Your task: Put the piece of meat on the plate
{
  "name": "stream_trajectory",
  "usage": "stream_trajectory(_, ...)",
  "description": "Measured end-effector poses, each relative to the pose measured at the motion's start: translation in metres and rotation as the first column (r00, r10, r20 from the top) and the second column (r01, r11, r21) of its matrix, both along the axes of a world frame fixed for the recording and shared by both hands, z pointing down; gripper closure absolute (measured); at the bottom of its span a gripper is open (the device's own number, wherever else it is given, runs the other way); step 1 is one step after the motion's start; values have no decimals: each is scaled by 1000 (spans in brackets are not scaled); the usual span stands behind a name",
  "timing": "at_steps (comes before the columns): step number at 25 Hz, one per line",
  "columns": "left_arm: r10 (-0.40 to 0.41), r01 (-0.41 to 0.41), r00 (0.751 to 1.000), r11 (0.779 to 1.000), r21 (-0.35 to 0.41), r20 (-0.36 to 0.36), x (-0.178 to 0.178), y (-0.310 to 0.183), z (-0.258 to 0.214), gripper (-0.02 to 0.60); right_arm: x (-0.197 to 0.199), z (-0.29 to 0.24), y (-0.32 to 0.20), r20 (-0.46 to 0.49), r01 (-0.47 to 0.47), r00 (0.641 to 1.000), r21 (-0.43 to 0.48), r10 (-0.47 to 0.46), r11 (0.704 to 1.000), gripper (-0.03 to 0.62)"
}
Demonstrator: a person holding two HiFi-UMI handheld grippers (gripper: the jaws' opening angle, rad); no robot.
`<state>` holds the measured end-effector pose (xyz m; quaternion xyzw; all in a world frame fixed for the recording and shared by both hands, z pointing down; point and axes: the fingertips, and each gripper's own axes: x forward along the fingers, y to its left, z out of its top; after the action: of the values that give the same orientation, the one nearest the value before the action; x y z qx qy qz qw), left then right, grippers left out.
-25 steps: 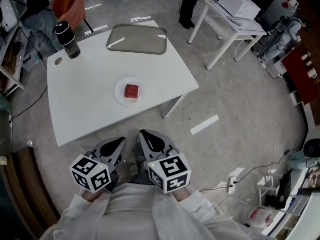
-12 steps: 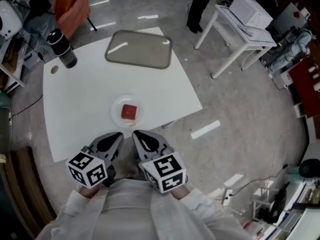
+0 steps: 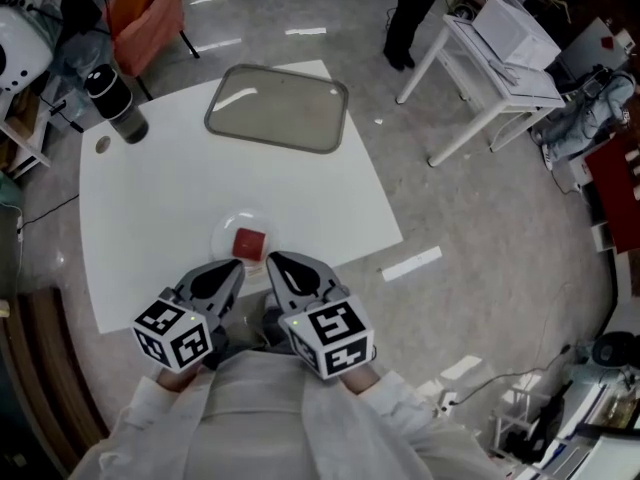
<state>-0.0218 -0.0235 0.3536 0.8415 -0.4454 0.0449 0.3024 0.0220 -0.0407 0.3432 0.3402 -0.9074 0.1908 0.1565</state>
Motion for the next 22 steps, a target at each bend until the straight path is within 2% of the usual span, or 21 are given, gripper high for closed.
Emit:
stream_trajectory(7, -14, 14, 1000, 1000, -13, 10, 2, -5, 4, 571, 6, 5, -14, 0, -6, 1000, -16, 6, 1000, 579)
stream_trajectory(11, -29, 30, 1000, 999, -27, 7, -8, -7, 6, 572, -4, 8, -14, -16, 11, 1000, -25, -11, 1000, 579)
stream_trajectory(15, -15, 15, 1000, 999, -44, 11, -13, -5, 10, 571, -12, 7, -14, -26, 14, 1000, -29, -15, 999, 579)
stream_trajectory(22, 21, -20, 1000, 995, -94, 7, -25, -10, 13, 571, -13, 14, -16, -32, -39, 999, -77, 37, 996, 579)
